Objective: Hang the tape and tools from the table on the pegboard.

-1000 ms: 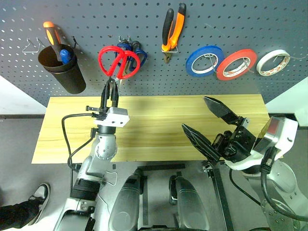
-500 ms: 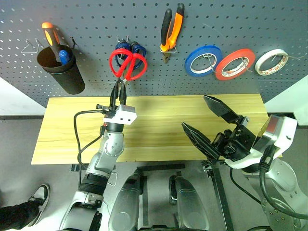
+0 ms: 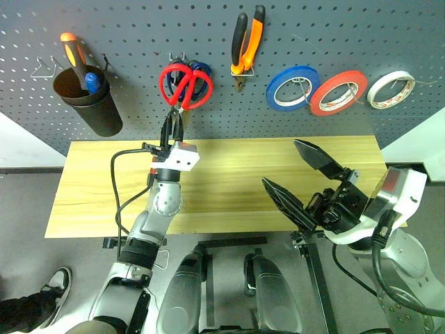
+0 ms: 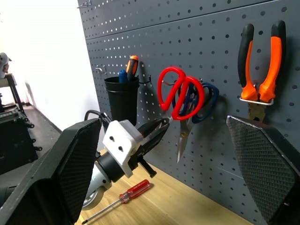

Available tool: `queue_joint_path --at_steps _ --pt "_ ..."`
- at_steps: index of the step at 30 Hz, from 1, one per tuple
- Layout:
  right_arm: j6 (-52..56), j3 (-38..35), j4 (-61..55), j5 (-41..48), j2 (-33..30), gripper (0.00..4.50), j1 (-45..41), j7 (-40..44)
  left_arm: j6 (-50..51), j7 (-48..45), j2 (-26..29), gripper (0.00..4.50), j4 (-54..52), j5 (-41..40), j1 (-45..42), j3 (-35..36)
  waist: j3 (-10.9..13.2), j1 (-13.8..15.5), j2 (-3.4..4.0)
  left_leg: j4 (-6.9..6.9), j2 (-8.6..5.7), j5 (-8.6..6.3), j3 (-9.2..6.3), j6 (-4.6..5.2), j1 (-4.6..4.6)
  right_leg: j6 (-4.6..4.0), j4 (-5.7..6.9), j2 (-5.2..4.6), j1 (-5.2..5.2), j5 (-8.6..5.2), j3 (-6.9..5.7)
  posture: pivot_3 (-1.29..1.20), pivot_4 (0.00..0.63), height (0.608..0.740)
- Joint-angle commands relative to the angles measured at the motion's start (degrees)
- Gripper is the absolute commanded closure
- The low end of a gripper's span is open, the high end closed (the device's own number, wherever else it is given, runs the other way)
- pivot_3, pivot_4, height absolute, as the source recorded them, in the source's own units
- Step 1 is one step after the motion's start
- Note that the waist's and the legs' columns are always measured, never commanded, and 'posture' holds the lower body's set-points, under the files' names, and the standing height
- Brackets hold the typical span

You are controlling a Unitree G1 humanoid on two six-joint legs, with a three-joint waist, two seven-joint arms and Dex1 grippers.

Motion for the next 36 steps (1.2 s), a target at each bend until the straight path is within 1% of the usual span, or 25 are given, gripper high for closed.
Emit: queue_joint_path --at_steps 1,6,8,12,14,21,22,25,27,30,34,36 --pt "-0.6 -0.2 -2.7 0.4 -0.6 0.0 0.5 0.0 -0.3 2.2 -0.2 4.25 3.8 0.2 -2.7 -0.3 0.0 0.0 0.0 0.0 0.0 0.0 0.0 0.0 0.01 0.0 0.01 0.0 0.0 0.0 0.0 -0.02 0.339 0.703" --pt "-0.7 -0.9 -3.3 1.7 -0.9 0.0 0.9 -0.2 0.1 4.7 -0.8 4.25 10.7 0.5 -7.1 -1.1 0.0 0.0 -0.01 0.04 -0.01 0.0 0.01 0.0 0.04 0.0 0.13 0.0 0.0 0.0 0.01 -0.02 0.341 0.703" --pt "-0.6 -1.0 -3.5 2.0 -1.1 0.0 1.2 -0.1 -0.1 8.2 -0.9 4.25 12.5 1.6 -8.3 -1.3 0.0 0.0 -0.02 0.05 -0.02 0.0 0.03 0.0 0.05 0.01 0.14 -0.01 0.01 0.0 0.04 -0.02 0.342 0.703" --pt "-0.6 -1.0 -3.7 2.1 -1.5 0.0 1.5 -0.2 -0.2 9.3 -1.2 4.25 14.6 1.4 -9.6 -1.9 0.0 -0.3 -0.02 0.05 -0.01 0.0 0.04 -0.01 0.08 0.01 0.17 -0.01 0.01 0.0 0.06 -0.02 0.343 0.703" --pt "-0.6 -0.9 -3.8 2.1 -1.6 0.0 1.6 -0.4 0.2 9.0 -1.3 3.54 15.0 1.2 -9.9 -2.2 0.0 -0.7 -0.02 0.05 -0.01 0.01 0.04 -0.01 0.09 0.01 0.2 -0.01 0.01 0.0 0.06 -0.02 0.343 0.703" --pt "-0.9 -0.8 -3.5 1.6 -1.7 0.0 2.0 -0.2 1.1 9.5 -1.7 1.39 14.2 0.1 -9.5 -2.1 0.0 -1.0 -0.02 0.04 -0.01 0.01 0.04 -0.02 0.14 0.01 0.2 -0.02 0.04 0.0 0.07 -0.02 0.343 0.703" --pt "-0.9 -0.7 -3.4 1.5 -1.7 0.0 2.0 -0.1 1.2 9.0 -2.0 1.39 13.4 -0.6 -8.8 -1.8 0.0 -1.0 -0.02 0.04 -0.01 0.01 0.05 -0.02 0.14 0.01 0.2 -0.02 0.04 0.0 0.08 -0.02 0.343 0.703" --pt "-0.9 -0.6 -3.4 1.3 -1.7 0.0 2.1 -0.1 2.4 6.4 -1.9 1.39 9.3 -1.8 -5.0 -1.7 0.0 -1.0 -0.02 0.04 -0.01 0.01 0.06 -0.02 0.14 0.01 0.2 -0.04 0.05 0.0 0.1 -0.02 0.343 0.703" --pt "-0.9 -0.7 -3.3 1.3 -1.7 0.0 2.3 -0.1 5.4 3.3 -2.0 1.39 4.8 -3.8 -1.2 -0.8 0.0 -1.1 -0.02 0.0 -0.01 0.01 0.09 -0.02 0.18 0.01 0.19 -0.08 0.05 -0.01 0.15 -0.02 0.343 0.703" --pt "-0.9 -0.7 -3.4 1.2 -1.8 0.0 2.8 0.1 10.9 -1.8 -2.1 1.39 -6.3 -6.0 4.7 0.4 0.0 -1.1 -0.02 -0.07 0.01 0.01 0.12 -0.02 0.25 -0.01 0.2 -0.1 0.05 -0.01 0.22 -0.01 0.343 0.703" --pt "-0.1 -0.7 -3.5 1.9 -2.5 0.0 3.5 0.6 21.8 -10.0 -2.8 1.39 -23.1 -8.9 11.0 1.9 0.0 -0.7 -0.02 -0.03 0.03 0.02 0.08 -0.05 0.23 -0.02 0.19 -0.12 0.08 -0.01 0.21 -0.01 0.341 0.703" --pt "0.8 -0.7 -3.7 2.7 -3.3 0.0 3.7 0.8 27.2 -13.4 -2.7 1.39 -29.8 -9.7 14.0 2.9 0.0 -0.8 -0.03 -0.01 0.02 0.02 0.12 -0.05 0.27 -0.02 0.15 -0.17 0.16 -0.01 0.21 0.0 0.338 0.703"
